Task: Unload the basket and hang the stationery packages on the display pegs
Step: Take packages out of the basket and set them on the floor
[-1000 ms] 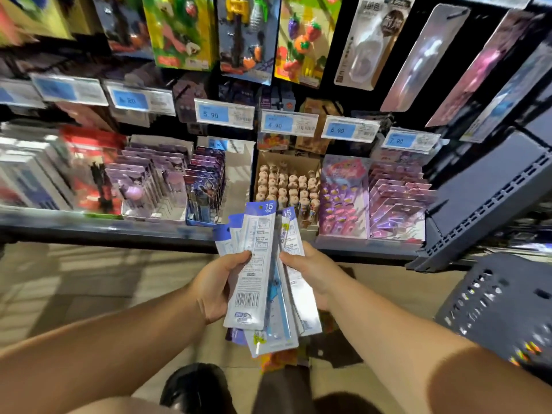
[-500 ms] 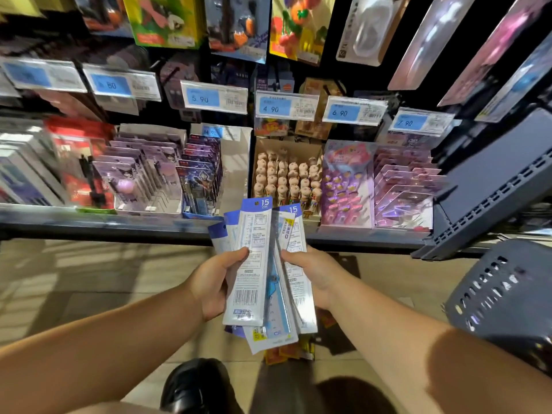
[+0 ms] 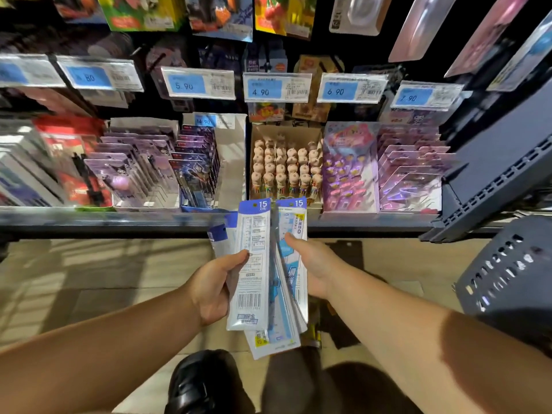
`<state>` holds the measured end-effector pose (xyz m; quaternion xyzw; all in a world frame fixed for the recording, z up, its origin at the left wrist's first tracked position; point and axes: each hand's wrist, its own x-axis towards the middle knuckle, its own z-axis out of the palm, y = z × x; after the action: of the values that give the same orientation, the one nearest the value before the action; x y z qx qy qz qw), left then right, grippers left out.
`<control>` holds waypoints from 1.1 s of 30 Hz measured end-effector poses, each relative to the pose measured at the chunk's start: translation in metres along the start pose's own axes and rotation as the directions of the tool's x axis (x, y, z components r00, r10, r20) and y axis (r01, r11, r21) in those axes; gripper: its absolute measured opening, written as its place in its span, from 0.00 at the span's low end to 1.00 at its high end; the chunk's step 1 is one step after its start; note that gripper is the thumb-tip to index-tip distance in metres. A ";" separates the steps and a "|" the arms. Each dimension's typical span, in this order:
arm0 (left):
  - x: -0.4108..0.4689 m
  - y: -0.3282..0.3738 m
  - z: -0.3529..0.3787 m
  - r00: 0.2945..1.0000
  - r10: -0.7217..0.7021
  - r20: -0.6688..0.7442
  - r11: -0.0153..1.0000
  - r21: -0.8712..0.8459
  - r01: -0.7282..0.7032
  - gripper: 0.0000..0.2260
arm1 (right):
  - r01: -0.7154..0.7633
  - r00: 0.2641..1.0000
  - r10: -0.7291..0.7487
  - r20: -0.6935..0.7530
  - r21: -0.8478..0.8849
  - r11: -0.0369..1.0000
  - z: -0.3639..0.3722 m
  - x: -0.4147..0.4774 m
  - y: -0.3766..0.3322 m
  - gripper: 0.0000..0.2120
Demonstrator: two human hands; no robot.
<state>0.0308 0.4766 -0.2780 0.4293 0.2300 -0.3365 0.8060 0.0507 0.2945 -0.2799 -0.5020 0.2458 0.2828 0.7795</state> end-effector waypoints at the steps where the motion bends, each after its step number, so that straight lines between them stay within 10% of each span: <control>1: 0.001 -0.001 -0.002 1.000 -0.001 -0.006 1.000 -0.003 0.001 0.12 | -0.003 1.000 0.003 -0.006 -0.007 1.000 -0.003 0.000 0.000 0.10; 23: 0.029 -0.015 -0.056 0.978 -0.143 -0.150 0.983 0.093 0.158 0.22 | -0.229 0.965 0.186 -0.187 -0.245 0.942 -0.043 0.015 0.035 0.08; 33: 0.040 -0.013 -0.084 0.951 -0.120 -0.284 0.981 0.116 0.158 0.09 | -0.201 0.978 0.160 -0.134 -0.401 0.894 0.030 0.055 0.064 0.17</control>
<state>0.0409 0.5284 -0.3553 0.5090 0.3462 -0.3446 0.7088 0.0488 0.3541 -0.3465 -0.6432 0.2640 0.3743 0.6135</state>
